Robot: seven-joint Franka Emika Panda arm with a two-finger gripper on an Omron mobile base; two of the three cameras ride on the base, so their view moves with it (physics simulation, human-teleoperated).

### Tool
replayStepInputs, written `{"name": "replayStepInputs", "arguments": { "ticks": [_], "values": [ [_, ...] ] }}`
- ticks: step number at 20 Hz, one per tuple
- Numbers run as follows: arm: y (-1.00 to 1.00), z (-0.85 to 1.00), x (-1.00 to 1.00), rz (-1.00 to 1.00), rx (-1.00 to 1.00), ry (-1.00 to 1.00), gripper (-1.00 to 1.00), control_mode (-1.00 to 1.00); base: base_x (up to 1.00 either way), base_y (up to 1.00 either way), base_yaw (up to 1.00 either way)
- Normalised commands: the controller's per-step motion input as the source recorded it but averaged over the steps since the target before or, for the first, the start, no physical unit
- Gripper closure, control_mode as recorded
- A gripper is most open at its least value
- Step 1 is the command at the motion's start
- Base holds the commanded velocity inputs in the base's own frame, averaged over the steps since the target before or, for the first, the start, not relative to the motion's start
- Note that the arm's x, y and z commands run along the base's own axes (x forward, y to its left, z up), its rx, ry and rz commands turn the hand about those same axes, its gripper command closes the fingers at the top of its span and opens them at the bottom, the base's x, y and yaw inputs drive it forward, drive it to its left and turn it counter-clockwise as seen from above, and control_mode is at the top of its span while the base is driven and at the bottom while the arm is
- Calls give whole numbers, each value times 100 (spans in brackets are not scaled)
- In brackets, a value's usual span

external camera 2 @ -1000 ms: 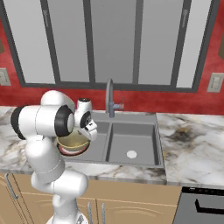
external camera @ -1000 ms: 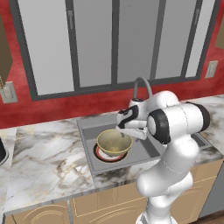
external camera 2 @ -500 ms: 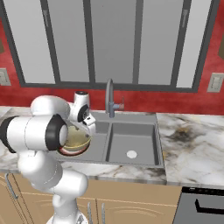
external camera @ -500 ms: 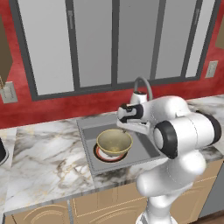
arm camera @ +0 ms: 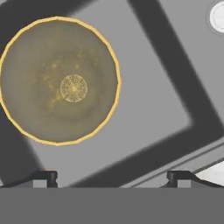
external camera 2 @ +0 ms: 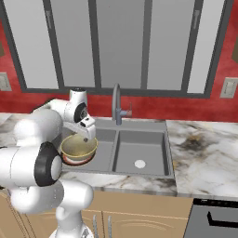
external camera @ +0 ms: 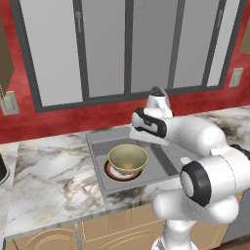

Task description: Pick the bowl and tupperware and place them in the sink. Then turn on the water.

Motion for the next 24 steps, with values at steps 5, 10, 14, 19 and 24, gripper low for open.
{"name": "replayStepInputs", "arguments": {
  "ticks": [5,10,14,19,24],
  "values": [
    [23,49,-75,15,0,-2,-100,-100,0,0,0],
    [1,60,-53,18,0,-9,-100,-100,0,0,0],
    [0,52,-53,18,0,-17,-100,-100,0,0,0],
    [0,59,-57,19,0,-19,-100,-100,0,0,0],
    [0,62,-62,20,0,-18,-100,-100,0,0,0]
  ]
}}
